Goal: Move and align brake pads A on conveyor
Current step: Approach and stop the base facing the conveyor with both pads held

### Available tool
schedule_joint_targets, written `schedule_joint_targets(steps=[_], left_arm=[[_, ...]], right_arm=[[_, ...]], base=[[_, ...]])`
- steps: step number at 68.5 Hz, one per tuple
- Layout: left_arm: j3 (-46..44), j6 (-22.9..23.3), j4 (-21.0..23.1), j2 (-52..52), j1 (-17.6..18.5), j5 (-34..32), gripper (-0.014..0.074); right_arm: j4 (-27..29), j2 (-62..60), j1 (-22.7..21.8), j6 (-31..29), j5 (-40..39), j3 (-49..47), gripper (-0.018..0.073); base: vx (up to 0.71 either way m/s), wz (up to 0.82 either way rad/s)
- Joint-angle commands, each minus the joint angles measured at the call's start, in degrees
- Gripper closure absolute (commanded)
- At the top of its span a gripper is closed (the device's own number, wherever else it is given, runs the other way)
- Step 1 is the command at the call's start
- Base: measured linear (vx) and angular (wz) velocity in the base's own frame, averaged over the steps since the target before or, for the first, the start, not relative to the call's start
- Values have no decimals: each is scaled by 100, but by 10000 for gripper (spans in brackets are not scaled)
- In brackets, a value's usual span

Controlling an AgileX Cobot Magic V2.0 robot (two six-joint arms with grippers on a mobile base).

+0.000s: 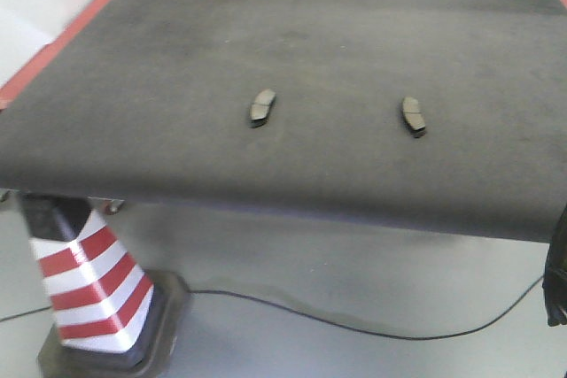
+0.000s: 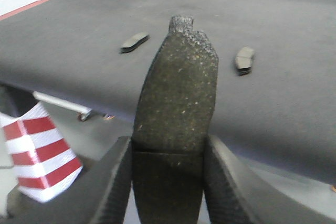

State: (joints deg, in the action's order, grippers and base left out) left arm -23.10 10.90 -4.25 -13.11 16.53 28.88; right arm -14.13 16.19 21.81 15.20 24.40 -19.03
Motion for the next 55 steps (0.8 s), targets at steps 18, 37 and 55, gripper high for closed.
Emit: schedule_joint_targets(steps=[18, 37, 55], left_arm=[[-152, 2, -2, -81, 12, -509, 496], [-152, 2, -2, -81, 12, -502, 496], [-152, 2, -2, -81, 12, -502, 496]], right_arm=[[-99, 46, -6, -33, -527, -162, 517], [-99, 46, -6, -33, -527, -162, 517], [-99, 46, -6, -33, -527, -162, 517]], base=[[28, -25], [28, -24], [26, -21]])
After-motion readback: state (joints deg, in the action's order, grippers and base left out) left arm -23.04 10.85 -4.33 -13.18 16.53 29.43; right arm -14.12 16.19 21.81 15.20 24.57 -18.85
